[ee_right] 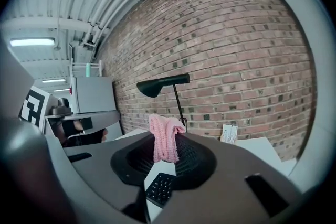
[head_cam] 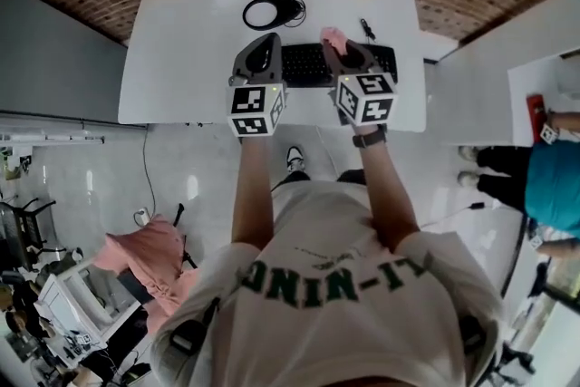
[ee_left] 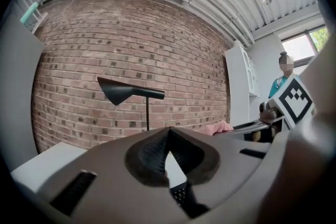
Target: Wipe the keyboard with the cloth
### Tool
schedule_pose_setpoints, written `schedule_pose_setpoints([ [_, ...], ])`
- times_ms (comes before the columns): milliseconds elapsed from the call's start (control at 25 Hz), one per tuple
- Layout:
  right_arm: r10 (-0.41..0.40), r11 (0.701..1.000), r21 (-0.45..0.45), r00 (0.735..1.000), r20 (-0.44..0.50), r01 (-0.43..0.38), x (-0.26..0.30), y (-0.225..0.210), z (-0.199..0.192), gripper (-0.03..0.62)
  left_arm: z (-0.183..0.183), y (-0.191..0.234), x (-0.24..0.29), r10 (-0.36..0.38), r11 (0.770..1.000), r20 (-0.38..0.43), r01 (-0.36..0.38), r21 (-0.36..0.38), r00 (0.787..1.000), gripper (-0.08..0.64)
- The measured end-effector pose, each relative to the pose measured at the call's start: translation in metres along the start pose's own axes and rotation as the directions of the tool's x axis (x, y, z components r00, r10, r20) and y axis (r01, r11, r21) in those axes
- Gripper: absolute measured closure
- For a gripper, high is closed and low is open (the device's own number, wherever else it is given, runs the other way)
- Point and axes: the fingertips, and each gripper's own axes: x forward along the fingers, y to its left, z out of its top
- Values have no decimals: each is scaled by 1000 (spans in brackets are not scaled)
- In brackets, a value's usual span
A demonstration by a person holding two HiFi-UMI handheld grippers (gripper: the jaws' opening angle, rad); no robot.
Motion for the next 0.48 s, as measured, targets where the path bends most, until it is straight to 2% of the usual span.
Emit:
schedule_pose_setpoints([
  [160,-26,1000,11,998,-52,27,22,2,-17,537,-16,20,17,-37,999,-15,36,-16,999,568],
  [480,11,997,71,984,-180,2,59,1,-61,537,-60,32,39,-79,997,-76,76,-32,994,568],
])
